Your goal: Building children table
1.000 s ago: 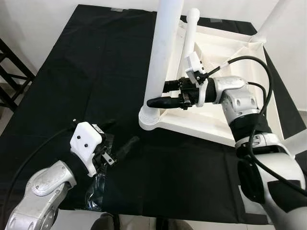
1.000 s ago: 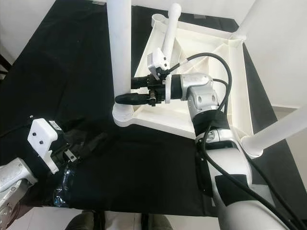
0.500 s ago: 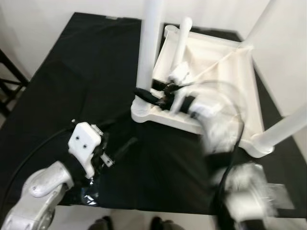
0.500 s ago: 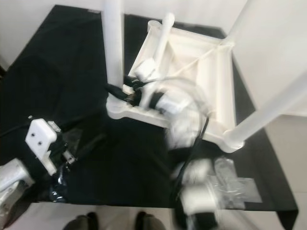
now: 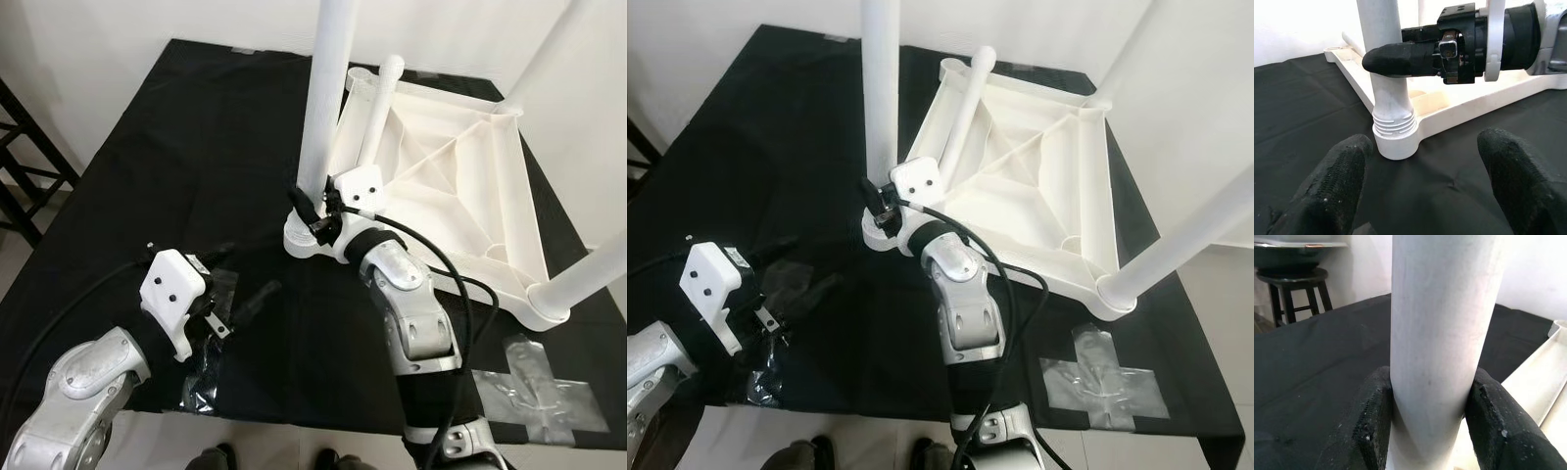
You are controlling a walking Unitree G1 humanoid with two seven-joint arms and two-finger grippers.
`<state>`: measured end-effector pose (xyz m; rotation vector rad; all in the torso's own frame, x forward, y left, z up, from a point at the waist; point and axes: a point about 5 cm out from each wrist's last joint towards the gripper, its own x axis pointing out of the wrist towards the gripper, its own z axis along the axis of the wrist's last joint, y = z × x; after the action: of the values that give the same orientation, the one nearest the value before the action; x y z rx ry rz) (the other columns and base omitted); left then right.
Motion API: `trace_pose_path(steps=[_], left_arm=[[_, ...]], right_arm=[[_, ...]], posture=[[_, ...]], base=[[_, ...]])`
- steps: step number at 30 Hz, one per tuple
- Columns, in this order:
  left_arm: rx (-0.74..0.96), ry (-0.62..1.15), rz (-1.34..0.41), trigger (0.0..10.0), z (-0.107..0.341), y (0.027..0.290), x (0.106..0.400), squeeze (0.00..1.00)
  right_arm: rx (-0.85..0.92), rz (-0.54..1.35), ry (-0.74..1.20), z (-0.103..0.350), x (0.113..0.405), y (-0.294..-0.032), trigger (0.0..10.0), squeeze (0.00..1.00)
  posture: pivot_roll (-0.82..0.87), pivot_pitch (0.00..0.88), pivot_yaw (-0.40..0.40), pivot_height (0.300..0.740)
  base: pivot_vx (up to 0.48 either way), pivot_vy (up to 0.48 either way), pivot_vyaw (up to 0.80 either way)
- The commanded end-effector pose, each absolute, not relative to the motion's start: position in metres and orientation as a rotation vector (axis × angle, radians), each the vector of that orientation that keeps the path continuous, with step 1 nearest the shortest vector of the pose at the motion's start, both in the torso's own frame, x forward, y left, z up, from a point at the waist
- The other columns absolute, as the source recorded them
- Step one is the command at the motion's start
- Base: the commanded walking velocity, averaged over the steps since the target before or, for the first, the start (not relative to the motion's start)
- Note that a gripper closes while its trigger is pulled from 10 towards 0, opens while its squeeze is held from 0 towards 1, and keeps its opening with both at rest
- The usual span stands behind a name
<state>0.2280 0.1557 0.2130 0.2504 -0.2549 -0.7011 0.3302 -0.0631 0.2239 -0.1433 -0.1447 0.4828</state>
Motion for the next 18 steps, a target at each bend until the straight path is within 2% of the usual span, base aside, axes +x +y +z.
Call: trace_pose_path(steps=[1, 2, 5, 6, 7, 8, 9, 10, 11, 13, 18], left_arm=[[0.252, -0.253, -0.728, 10.0, 0.211, 0.153, 0.226, 0.00], [0.247, -0.254, -0.738, 10.0, 0.210, 0.150, 0.226, 0.00], [0.245, -0.254, -0.741, 10.0, 0.210, 0.149, 0.226, 0.00], [0.244, -0.254, -0.745, 10.0, 0.210, 0.147, 0.226, 0.00], [0.244, -0.254, -0.745, 10.0, 0.210, 0.147, 0.226, 0.00], [0.243, -0.254, -0.747, 10.0, 0.209, 0.146, 0.226, 0.00], [0.243, -0.255, -0.748, 10.0, 0.210, 0.146, 0.226, 0.00], [0.243, -0.255, -0.748, 10.0, 0.210, 0.146, 0.226, 0.00], [0.244, -0.257, -0.748, 10.0, 0.210, 0.145, 0.226, 0.00], [0.245, -0.263, -0.748, 10.0, 0.212, 0.145, 0.226, 0.00], [0.247, -0.266, -0.748, 10.0, 0.213, 0.144, 0.226, 0.00]], right_arm=[[-0.136, 0.404, 0.072, 0.183, 0.332, -0.075, 10.0, 0.00], [-0.082, 0.454, 0.002, 0.201, 0.337, -0.075, 10.0, 1.00], [-0.056, 0.493, -0.045, 0.211, 0.340, -0.076, 10.0, 1.00], [-0.039, 0.612, -0.156, 0.232, 0.344, -0.075, 10.0, 1.00], [-0.039, 0.612, -0.156, 0.232, 0.344, -0.075, 10.0, 1.00], [-0.031, 0.720, -0.232, 0.247, 0.346, -0.076, 10.0, 1.00], [-0.046, 0.820, -0.273, 0.256, 0.346, -0.078, 10.0, 0.75], [-0.046, 0.820, -0.273, 0.256, 0.346, -0.078, 10.0, 0.75], [-0.096, 0.903, -0.295, 0.261, 0.347, -0.081, 10.0, 0.00], [-0.197, 1.036, -0.280, 0.262, 0.348, -0.088, 10.0, 0.00], [-0.307, 1.191, -0.201, 0.257, 0.354, -0.097, 10.0, 0.00]], posture=[[0.10, 0.258, -0.103, 0.740], [0.10, 0.257, -0.102, 0.740], [0.10, 0.255, -0.101, 0.740], [0.11, 0.255, -0.101, 0.740], [0.11, 0.255, -0.101, 0.740], [0.11, 0.251, -0.098, 0.740], [0.11, 0.252, -0.099, 0.740], [0.11, 0.252, -0.099, 0.740], [0.12, 0.254, -0.100, 0.740], [0.12, 0.253, -0.104, 0.740], [0.13, 0.255, -0.106, 0.740]], base=[[0.000, 0.000, 0.00], [0.000, 0.000, 0.00], [0.000, 0.000, 0.00], [0.000, 0.000, 0.00], [0.000, 0.000, 0.00], [0.000, 0.000, 0.00], [0.000, 0.000, 0.00], [0.000, 0.000, 0.00], [0.000, 0.000, 0.00], [0.000, 0.000, 0.00], [0.000, 0.000, 0.00]])
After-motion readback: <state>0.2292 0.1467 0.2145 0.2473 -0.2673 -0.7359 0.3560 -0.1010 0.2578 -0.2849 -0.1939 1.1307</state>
